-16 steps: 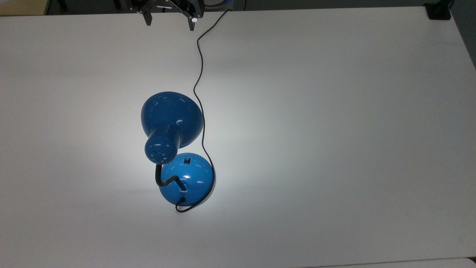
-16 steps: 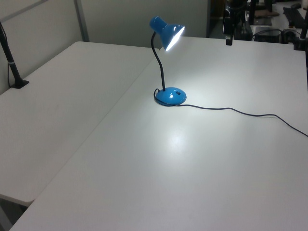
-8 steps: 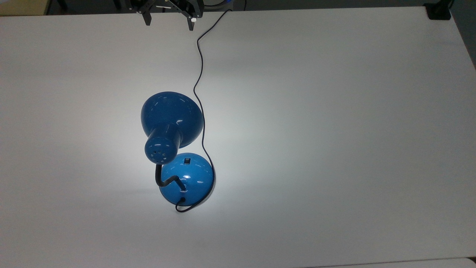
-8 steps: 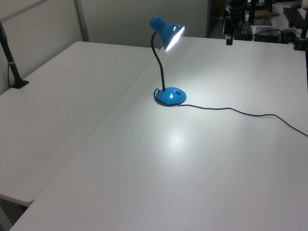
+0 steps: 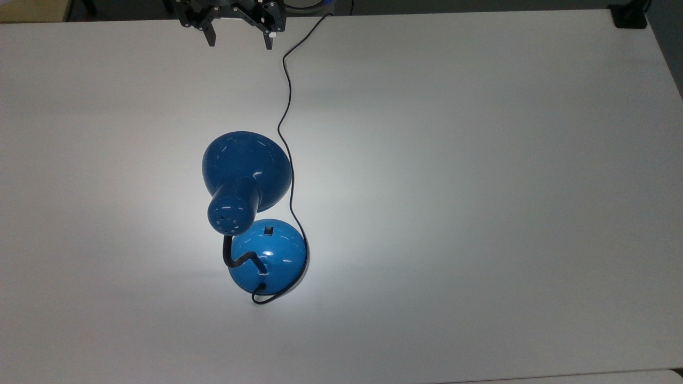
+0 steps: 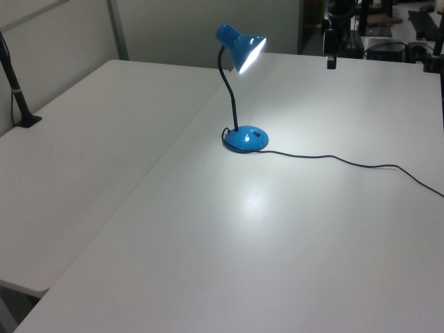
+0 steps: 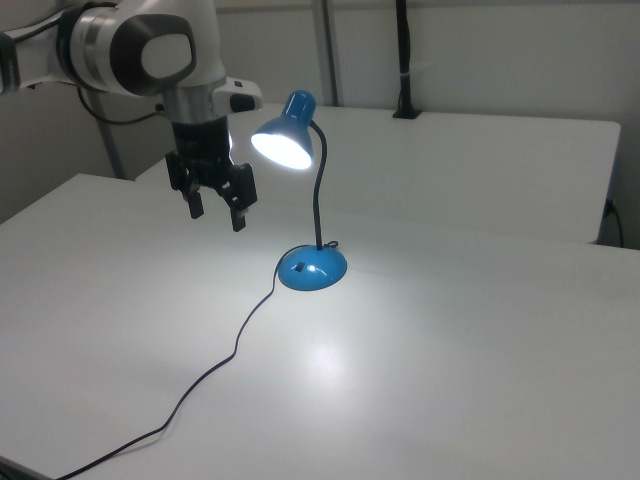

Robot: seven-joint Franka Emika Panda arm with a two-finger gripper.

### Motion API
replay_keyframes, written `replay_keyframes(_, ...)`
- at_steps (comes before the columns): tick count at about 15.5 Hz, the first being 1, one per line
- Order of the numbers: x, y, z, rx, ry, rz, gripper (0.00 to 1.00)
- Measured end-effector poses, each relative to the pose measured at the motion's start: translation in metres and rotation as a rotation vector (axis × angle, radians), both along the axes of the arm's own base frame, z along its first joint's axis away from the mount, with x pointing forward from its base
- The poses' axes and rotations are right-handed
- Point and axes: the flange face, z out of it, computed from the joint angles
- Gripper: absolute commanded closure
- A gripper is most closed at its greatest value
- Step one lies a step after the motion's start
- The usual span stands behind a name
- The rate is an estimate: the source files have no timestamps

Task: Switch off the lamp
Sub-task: 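Move the gripper toward the blue lamp's dome base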

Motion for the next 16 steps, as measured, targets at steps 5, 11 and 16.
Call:
replay_keyframes(5,0.000,-0.013,0.002,0.032,-0.013,0.096,1.00)
replay_keyframes(11,0.014,-0.023,0.008,0.017,-0.123,0.141,1.00)
replay_keyframes(16,0.053,-0.024,-0.043,-0.005,-0.208,0.147,1.00)
